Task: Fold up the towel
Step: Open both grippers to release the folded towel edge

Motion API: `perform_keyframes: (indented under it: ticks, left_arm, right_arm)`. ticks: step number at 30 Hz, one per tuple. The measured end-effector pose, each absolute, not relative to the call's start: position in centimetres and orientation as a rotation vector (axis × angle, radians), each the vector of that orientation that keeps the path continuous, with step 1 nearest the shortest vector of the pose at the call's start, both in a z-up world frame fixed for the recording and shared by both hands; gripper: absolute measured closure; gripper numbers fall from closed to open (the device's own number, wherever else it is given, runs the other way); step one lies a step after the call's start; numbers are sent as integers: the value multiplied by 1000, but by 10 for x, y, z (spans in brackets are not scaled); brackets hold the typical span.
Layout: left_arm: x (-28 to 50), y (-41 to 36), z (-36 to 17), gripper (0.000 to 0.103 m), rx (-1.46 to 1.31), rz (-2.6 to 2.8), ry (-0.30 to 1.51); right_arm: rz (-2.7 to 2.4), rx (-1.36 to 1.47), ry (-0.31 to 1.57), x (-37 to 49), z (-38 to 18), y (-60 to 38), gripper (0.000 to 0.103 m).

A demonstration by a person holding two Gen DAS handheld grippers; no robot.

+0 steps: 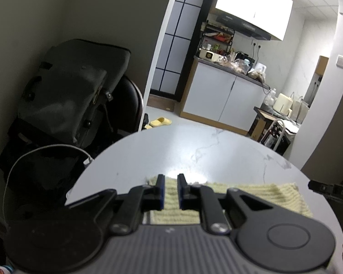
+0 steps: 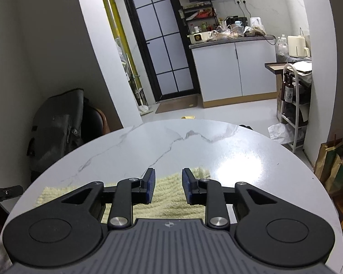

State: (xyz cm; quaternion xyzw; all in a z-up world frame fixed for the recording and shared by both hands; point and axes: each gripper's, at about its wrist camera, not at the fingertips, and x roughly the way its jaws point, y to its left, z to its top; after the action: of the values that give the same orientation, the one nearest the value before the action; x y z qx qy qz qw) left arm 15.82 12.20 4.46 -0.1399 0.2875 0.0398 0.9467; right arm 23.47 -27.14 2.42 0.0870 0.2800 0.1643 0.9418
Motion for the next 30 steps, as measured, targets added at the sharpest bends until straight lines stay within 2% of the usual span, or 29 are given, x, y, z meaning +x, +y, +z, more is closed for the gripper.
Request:
perform_keyframes:
  ticks: [12,30]
  left_arm:
    - [133,101,17,86,-274,61,645]
    - [97,86,16,80,-237,26,643]
  right_arm:
    - [353,144,606,224,18,-265,71]
    - [360,149,575,196,19,-262,66]
